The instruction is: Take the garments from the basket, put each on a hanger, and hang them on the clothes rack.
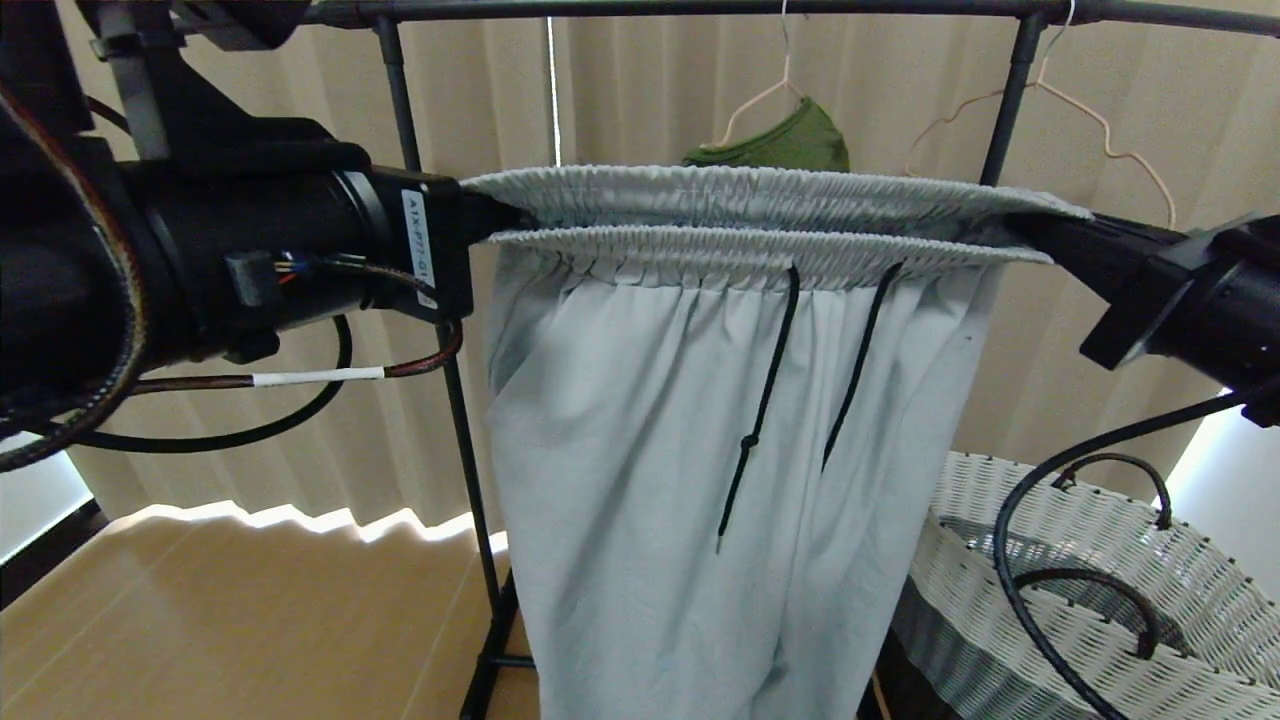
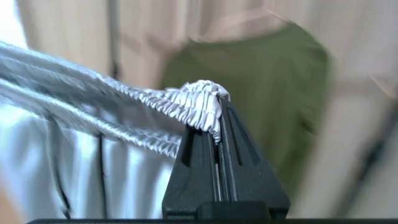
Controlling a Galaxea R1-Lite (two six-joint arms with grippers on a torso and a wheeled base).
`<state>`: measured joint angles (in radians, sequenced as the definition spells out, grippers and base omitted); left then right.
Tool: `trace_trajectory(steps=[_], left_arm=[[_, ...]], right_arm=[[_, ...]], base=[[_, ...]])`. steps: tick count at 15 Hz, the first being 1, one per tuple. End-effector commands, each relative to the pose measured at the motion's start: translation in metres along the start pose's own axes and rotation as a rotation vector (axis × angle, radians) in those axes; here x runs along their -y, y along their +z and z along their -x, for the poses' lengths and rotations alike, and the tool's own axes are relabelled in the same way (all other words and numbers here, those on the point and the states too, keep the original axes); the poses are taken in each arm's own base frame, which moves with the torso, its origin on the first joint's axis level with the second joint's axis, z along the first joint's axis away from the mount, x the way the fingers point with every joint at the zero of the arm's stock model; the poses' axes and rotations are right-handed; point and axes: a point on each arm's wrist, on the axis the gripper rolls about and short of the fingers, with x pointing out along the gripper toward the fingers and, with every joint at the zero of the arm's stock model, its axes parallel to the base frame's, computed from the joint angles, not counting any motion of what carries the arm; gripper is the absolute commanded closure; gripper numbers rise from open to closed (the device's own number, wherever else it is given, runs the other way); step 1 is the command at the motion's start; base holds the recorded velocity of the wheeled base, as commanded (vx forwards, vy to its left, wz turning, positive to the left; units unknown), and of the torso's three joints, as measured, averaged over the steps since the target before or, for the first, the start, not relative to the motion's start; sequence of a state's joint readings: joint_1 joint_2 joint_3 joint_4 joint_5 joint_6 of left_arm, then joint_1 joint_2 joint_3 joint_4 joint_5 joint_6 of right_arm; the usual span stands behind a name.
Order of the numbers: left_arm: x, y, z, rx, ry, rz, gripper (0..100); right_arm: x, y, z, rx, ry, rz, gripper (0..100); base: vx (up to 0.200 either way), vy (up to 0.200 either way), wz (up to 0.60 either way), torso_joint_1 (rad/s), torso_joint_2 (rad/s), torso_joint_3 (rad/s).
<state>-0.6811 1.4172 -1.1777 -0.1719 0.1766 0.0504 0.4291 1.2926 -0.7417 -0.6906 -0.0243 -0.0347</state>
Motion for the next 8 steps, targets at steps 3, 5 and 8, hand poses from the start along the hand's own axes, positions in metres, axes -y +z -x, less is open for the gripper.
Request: trace_trajectory(steps=[3, 5, 8], left_arm=[[0.007, -0.002, -0.050, 0.025, 0.016, 0.016, 100], [0.009, 0.001, -0.067, 0.045, 0.019, 0.076, 100], [0.009, 0.002, -0.070, 0.048, 0.019, 0.097, 100]], right_arm=[[0.004, 0.019, 0.072, -0.053, 0.034, 0.004, 100], [0.001, 0.020, 0.089, -0.061, 0.151, 0.000, 100], [0.000, 0.017, 0.088, -0.083, 0.190, -0.005, 100]], base=[[0.000, 0.000, 0.00, 0.000, 0.00, 0.000], [0.000, 0.000, 0.00, 0.000, 0.00, 0.000], [0.000, 0.000, 0.00, 0.000, 0.00, 0.000]])
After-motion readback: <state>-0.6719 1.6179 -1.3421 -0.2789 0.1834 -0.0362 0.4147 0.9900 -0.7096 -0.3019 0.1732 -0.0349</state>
